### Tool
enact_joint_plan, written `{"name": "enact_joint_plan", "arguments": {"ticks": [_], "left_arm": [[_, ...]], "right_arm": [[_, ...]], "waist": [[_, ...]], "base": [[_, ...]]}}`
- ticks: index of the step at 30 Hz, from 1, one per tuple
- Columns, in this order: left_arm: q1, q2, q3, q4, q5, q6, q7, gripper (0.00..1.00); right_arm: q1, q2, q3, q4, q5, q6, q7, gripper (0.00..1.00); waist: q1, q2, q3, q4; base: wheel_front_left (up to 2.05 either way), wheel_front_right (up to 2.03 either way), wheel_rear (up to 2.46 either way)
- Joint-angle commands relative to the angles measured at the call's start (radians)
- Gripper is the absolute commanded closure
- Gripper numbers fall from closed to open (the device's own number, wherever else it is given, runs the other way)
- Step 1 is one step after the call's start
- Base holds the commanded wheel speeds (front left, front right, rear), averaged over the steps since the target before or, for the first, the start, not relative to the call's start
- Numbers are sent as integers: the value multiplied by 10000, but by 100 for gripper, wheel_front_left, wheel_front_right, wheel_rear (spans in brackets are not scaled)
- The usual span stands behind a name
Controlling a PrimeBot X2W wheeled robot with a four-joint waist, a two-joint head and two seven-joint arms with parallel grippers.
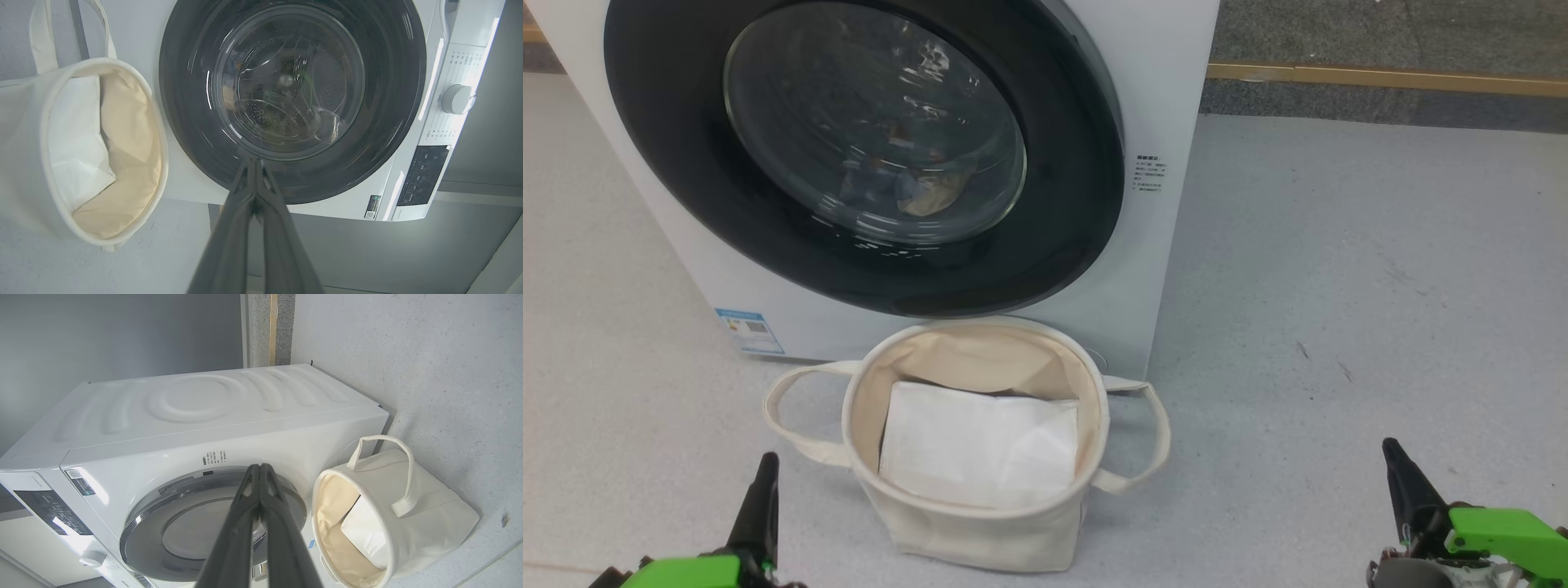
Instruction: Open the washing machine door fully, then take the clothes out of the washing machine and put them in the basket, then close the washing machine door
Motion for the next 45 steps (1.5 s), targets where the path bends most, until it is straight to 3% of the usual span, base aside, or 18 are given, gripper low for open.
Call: {"name": "enact_joint_plan", "arguments": {"ticks": [1, 45], "left_arm": [[-442, 56, 333, -362, -34, -71, 77, 100], [-442, 56, 333, -362, -34, -71, 77, 100]], "right_arm": [[-502, -60, 200, -355, -30, 4, 73, 100], [-502, -60, 200, -355, -30, 4, 73, 100]], "waist": [[0, 0, 0, 0], [0, 0, 0, 0]], "base": [[0, 0, 0], [0, 0, 0]]}}
